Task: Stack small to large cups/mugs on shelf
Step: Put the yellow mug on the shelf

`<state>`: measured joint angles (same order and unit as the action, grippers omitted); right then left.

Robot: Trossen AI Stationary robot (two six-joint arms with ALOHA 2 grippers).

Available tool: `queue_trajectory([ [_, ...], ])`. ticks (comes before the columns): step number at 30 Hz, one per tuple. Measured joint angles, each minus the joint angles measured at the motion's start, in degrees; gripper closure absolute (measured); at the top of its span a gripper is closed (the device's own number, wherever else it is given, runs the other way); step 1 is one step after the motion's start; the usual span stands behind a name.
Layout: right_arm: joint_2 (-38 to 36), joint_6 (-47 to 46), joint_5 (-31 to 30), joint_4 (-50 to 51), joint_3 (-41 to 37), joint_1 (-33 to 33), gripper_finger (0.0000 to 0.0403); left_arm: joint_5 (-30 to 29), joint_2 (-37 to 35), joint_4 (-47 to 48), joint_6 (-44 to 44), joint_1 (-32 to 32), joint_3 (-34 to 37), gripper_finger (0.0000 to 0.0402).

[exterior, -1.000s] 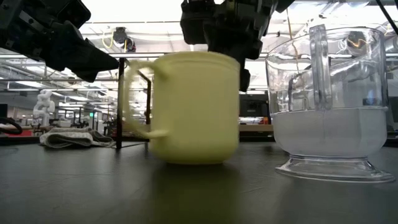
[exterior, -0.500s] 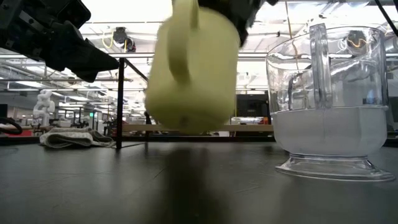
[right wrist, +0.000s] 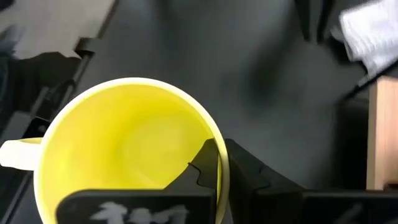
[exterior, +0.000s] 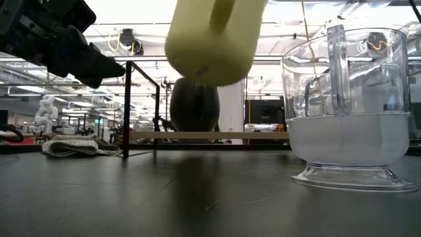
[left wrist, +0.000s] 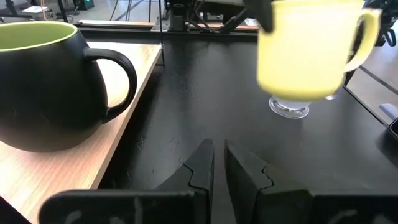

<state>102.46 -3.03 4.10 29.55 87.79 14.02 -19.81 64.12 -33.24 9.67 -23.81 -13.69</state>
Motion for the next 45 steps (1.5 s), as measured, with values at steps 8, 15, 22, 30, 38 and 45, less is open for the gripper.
queue_trajectory([
  [8, -0.7, 4.3, -1.9, -0.5, -0.5, -0.1, 0.04, 0.0, 0.0, 1.3, 0.1, 0.0, 0.0, 0.0362],
  [15, -5.4, 4.1, -2.8, -7.8, -9.3, -1.7, 0.0401, 0.0, 0.0, 1.8, 0.0, 0.0, 0.0, 0.0362],
  [22, -14.5, 2.1, -2.3, -17.6, -22.4, -2.7, 0.0401, -0.4, 0.0, 1.8, -1.0, 0.2, 0.0, 0.0362],
  [30, -23.6, 0.7, -2.5, -17.2, -31.1, -5.4, 0.0401, -0.4, 0.0, 1.8, 0.0, 0.2, 0.0, 0.0362],
  [38, -26.3, 3.9, 0.7, -4.5, -27.6, -12.8, 0.0401, -0.4, 0.0, 1.7, 1.3, 0.2, 0.0, 0.0362],
  [45, -22.4, 8.3, 6.7, 5.4, -22.3, -19.5, 0.0401, -1.2, 0.0, 1.8, 1.1, 0.2, 0.0, 0.0362],
])
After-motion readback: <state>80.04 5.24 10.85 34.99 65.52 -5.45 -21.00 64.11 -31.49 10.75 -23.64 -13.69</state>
